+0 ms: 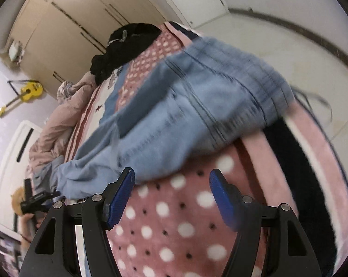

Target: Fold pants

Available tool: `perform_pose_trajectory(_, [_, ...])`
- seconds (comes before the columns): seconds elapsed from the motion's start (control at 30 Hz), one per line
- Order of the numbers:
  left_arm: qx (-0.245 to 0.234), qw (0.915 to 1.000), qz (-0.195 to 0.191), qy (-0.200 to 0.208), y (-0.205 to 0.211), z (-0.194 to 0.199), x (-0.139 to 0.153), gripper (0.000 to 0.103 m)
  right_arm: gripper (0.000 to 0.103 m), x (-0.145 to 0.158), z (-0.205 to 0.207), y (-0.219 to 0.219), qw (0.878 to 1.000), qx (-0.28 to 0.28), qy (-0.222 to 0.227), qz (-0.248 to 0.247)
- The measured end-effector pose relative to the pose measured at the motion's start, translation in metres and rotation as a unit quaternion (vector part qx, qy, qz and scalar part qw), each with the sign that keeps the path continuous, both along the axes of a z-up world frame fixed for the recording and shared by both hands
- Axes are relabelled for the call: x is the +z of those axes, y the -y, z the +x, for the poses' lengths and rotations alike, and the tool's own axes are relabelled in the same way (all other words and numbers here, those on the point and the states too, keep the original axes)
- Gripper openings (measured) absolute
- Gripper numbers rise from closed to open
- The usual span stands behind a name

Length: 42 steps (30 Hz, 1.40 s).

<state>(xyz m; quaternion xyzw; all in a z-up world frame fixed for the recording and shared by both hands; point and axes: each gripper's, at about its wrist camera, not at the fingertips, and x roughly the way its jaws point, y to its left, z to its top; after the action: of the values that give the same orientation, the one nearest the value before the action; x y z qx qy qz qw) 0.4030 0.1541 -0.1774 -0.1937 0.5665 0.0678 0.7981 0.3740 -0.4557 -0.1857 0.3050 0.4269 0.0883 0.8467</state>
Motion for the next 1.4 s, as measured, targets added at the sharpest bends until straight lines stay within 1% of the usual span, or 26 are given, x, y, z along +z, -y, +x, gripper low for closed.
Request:
perform_pose_trajectory(0.03, [0.004,1.0,0.004,0.003,0.0,0.003,-0.002,0.092,0.065,-0.007,0.002,0.005,1.0,-0.008,-0.002,0.011])
perform_pose_trajectory(0.1, [0.013,0.9997,0.008,0.019,-0.003,0.009,-0.005,0.093,0.066,-0.017,0.009,0.013,0.999,-0.019,0.003,0.037])
perform_pose_trajectory(0.2, [0.036,0.9985,0.007,0.041,-0.013,0.02,-0.006,0.093,0.066,-0.026,0.025,0.021,0.996,-0.045,0.026,0.07])
perform_pose_trajectory(0.27, [0.054,0.9971,0.008,0.054,-0.02,0.028,-0.007,0.093,0.07,-0.029,0.036,0.024,0.994,-0.06,0.038,0.081])
perform_pose_trajectory(0.3, [0.064,0.996,0.014,0.06,-0.024,0.032,-0.008,0.091,0.074,-0.029,0.041,0.024,0.994,-0.065,0.04,0.082])
perform_pose_trajectory(0.33, [0.073,0.9949,0.021,0.066,-0.026,0.037,-0.009,0.089,0.074,-0.029,0.048,0.023,0.993,-0.074,0.042,0.078])
perform_pose_trajectory(0.4, [0.087,0.9926,0.043,0.073,-0.028,0.044,-0.01,0.071,0.074,-0.029,0.057,0.02,0.993,-0.091,0.038,0.062])
perform_pose_trajectory(0.43, [0.093,0.9915,0.051,0.075,-0.03,0.047,-0.009,0.065,0.07,-0.028,0.062,0.018,0.993,-0.103,0.033,0.047])
perform_pose_trajectory(0.47, [0.1,0.9898,0.067,0.076,-0.03,0.05,-0.008,0.047,0.066,-0.027,0.065,0.017,0.992,-0.116,0.031,0.032])
perform_pose_trajectory(0.5, [0.103,0.9888,0.076,0.076,-0.032,0.049,-0.007,0.029,0.052,-0.025,0.066,0.014,0.991,-0.132,0.028,0.009])
perform_pose_trajectory(0.53, [0.104,0.9883,0.08,0.078,-0.033,0.049,-0.005,0.024,0.038,-0.023,0.067,0.012,0.99,-0.141,0.025,-0.006])
perform_pose_trajectory(0.57, [0.103,0.9881,0.081,0.081,-0.037,0.045,-0.002,0.016,0.032,-0.02,0.067,0.011,0.989,-0.146,0.027,-0.018])
perform_pose_trajectory(0.6, [0.103,0.9876,0.083,0.083,-0.036,0.042,0.001,0.011,0.019,-0.018,0.065,0.01,0.988,-0.15,0.031,-0.026])
perform_pose_trajectory(0.73, [0.097,0.9872,0.087,0.092,-0.036,0.024,0.014,0.009,0.01,-0.005,0.05,0.014,0.987,-0.152,0.038,-0.045])
perform_pose_trajectory(0.83, [0.081,0.9896,0.074,0.093,-0.028,0.008,0.024,0.009,0.009,0.009,0.028,0.018,0.984,-0.159,0.043,-0.061])
perform_pose_trajectory(0.9, [0.06,0.9906,0.076,0.097,-0.016,-0.008,0.035,0.009,0.009,0.02,0.016,0.018,0.983,-0.164,0.047,-0.071])
perform_pose_trajectory(1.0, [0.039,0.9921,0.075,0.093,0.001,-0.033,0.045,0.009,0.009,0.029,-0.021,0.037,0.982,-0.171,0.042,-0.063])
perform_pose_trajectory(1.07, [0.025,0.9935,0.069,0.087,0.013,-0.049,0.047,0.009,0.009,0.031,-0.044,0.048,0.983,-0.173,0.036,-0.058])
perform_pose_trajectory(1.13, [0.006,0.9945,0.07,0.077,0.027,-0.065,0.047,0.009,0.009,0.031,-0.074,0.06,0.982,-0.175,0.029,-0.064])
perform_pose_trajectory(1.23, [-0.016,0.9949,0.08,0.06,0.043,-0.083,0.04,0.012,0.009,0.023,-0.108,0.074,0.982,-0.179,0.014,-0.063])
perform_pose_trajectory(1.27, [-0.026,0.9941,0.092,0.051,0.05,-0.088,0.038,0.014,0.009,0.019,-0.118,0.078,0.982,-0.18,0.011,-0.062])
perform_pose_trajectory(1.33, [-0.037,0.9923,0.111,0.041,0.056,-0.096,0.036,0.026,0.011,0.01,-0.131,0.08,0.982,-0.173,0.004,-0.069])
perform_pose_trajectory(1.37, [-0.042,0.9908,0.123,0.038,0.059,-0.1,0.037,0.04,0.012,0.007,-0.135,0.08,0.984,-0.165,0.002,-0.074])
perform_pose_trajectory(1.4, [-0.05,0.9887,0.136,0.039,0.062,-0.107,0.04,0.051,0.014,0.005,-0.14,0.079,0.984,-0.157,0.002,-0.078])
